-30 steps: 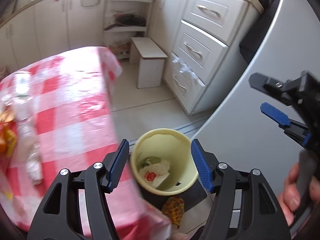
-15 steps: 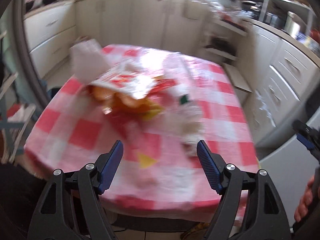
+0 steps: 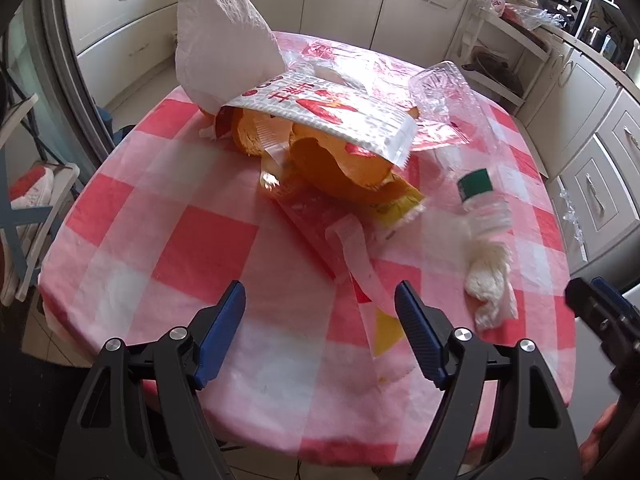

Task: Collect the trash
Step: 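Grasp the crumpled white tissue with the right gripper while the left grasps a yellow scrap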

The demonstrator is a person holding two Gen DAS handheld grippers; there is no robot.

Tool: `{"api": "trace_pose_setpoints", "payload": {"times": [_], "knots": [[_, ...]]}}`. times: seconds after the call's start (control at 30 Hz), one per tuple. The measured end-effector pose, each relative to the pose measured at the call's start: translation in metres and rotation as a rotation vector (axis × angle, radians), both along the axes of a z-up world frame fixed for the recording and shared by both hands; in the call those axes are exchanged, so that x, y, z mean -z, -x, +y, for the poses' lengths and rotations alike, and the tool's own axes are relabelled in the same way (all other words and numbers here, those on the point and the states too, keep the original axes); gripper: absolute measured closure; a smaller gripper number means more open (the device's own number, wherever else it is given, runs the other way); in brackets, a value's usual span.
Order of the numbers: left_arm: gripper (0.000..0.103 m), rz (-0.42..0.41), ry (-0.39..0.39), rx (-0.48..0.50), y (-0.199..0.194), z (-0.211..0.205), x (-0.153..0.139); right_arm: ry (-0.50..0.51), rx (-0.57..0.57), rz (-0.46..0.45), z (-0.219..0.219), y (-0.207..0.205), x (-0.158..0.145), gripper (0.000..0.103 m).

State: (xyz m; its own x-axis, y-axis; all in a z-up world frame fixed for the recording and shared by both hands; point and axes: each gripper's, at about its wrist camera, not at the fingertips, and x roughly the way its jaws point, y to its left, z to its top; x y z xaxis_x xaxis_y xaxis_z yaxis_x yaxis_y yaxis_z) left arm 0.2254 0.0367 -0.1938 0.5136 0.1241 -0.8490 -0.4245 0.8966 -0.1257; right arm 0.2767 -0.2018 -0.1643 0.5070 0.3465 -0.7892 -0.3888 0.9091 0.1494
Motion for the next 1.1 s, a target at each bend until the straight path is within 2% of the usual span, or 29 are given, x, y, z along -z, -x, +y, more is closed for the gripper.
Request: {"api": "trace_pose_setpoints", "payload": {"times": [0.07,0.1,0.17,0.2,0.23,0.33,0.37,0.4,0.43,0.47,0.63,0.73,0.77,0.8,0.83,0.87,0.93,1.1], "knots": [[0.031,0.005,-0.018,0.001,-0.009,0.0,0.002,0.034,-0.009,0.004,0.015,-0.003,0.008,0.02],[0.035,0.01,-0.02,0.005,-0.009,0.003,0.004,0.045,-0.012,0.009,0.02,-0.005,0.012,0.02],[0.057,0.003,-0.036,0.02,-0.012,0.007,0.005,0.059,-0.021,0.024,0.029,-0.01,0.02,0.025],[0.065,-0.001,-0.026,0.034,-0.011,0.009,0.004,0.071,-0.025,0.018,0.032,-0.011,0.024,0.029],[0.079,-0.004,0.002,0.054,-0.011,0.012,0.003,0.085,-0.03,0.016,0.036,-0.013,0.028,0.033],[0.092,-0.022,0.02,0.086,-0.007,0.017,-0.001,0.109,-0.054,0.029,0.045,-0.015,0.041,0.047],[0.093,-0.033,0.027,0.098,-0.004,0.018,-0.005,0.107,-0.059,0.022,0.046,-0.014,0.042,0.05],[0.095,-0.041,0.029,0.104,-0.001,0.017,-0.008,0.106,-0.074,0.018,0.047,-0.013,0.042,0.064],[0.096,-0.057,0.033,0.117,0.003,0.018,-0.014,0.096,-0.089,0.022,0.048,-0.013,0.041,0.079],[0.096,-0.074,0.036,0.129,0.007,0.019,-0.019,0.084,-0.097,0.031,0.048,-0.011,0.04,0.083],[0.098,-0.17,0.059,0.173,0.029,0.022,-0.046,0.051,-0.101,0.042,0.035,-0.004,0.033,0.088],[0.098,-0.178,0.036,0.193,0.036,0.021,-0.056,0.017,-0.089,0.057,0.023,-0.002,0.028,0.088],[0.097,-0.165,0.036,0.199,0.034,0.019,-0.055,-0.009,-0.08,0.067,0.018,-0.003,0.027,0.085],[0.097,-0.152,0.043,0.2,0.033,0.02,-0.053,-0.02,-0.067,0.071,0.017,-0.002,0.027,0.07],[0.088,-0.127,0.061,0.195,0.029,0.023,-0.046,-0.023,-0.057,0.073,0.015,-0.003,0.028,0.047],[0.072,-0.11,0.078,0.192,0.027,0.024,-0.041,-0.022,-0.049,0.066,0.016,-0.004,0.028,0.043],[0.054,-0.089,0.072,0.177,0.022,0.019,-0.03,-0.016,-0.049,0.056,0.018,-0.003,0.029,0.042],[0.05,-0.04,0.039,0.132,0.001,0.014,-0.011,0.036,-0.066,0.052,0.035,-0.01,0.039,0.043]]}}
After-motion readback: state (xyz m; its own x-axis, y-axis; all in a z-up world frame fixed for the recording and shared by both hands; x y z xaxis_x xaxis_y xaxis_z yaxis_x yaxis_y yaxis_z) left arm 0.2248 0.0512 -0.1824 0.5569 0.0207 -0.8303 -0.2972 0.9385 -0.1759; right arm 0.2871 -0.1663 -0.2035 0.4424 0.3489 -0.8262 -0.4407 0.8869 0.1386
